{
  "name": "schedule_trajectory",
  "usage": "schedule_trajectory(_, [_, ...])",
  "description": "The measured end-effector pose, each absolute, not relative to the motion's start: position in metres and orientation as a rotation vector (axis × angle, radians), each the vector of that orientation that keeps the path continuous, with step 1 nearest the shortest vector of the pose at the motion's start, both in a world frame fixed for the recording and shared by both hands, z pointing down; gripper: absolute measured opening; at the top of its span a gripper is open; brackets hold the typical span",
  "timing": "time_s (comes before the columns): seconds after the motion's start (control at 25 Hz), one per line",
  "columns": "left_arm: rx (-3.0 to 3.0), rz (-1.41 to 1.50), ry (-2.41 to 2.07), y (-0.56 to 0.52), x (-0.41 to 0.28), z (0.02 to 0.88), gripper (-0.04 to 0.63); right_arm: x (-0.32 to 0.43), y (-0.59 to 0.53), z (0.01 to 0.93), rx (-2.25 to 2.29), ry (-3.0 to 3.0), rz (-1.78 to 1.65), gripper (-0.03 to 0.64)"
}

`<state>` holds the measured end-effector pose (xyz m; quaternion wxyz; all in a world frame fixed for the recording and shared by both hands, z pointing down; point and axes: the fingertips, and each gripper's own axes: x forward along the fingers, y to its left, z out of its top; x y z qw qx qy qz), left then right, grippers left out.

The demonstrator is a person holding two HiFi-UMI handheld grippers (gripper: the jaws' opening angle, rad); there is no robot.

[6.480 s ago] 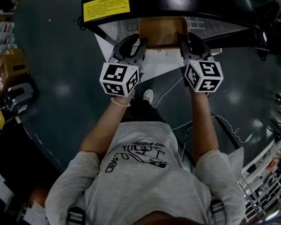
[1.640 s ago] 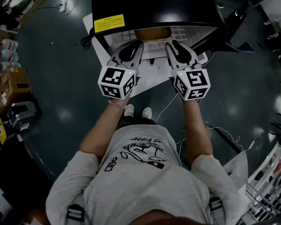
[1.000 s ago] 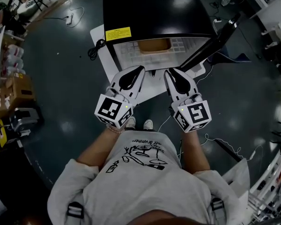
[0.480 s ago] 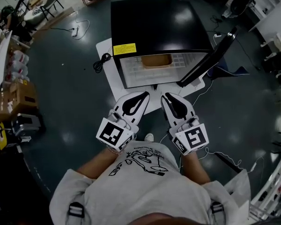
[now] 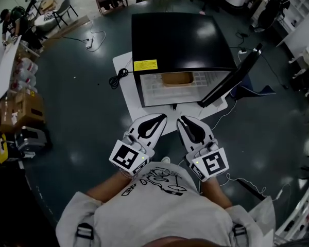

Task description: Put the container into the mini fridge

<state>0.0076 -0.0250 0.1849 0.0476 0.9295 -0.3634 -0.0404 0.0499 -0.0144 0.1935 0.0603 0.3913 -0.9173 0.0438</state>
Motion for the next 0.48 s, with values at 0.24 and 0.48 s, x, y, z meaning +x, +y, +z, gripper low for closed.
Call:
schedule_trajectory(0.24, [2.828, -0.138, -1.098, -0.0217, 0.0076, 0.1831, 0.015, 0.0473, -0.0110, 0.1892, 1.165, -2.784, 0.121, 0.060])
schedule_trajectory(0.48, [2.824, -0.144, -1.099, -0.0196, 0.0059, 0.1829, 0.017, 0.0463, -0.0091, 0.1879, 1.164, -2.781, 0.116, 0.060])
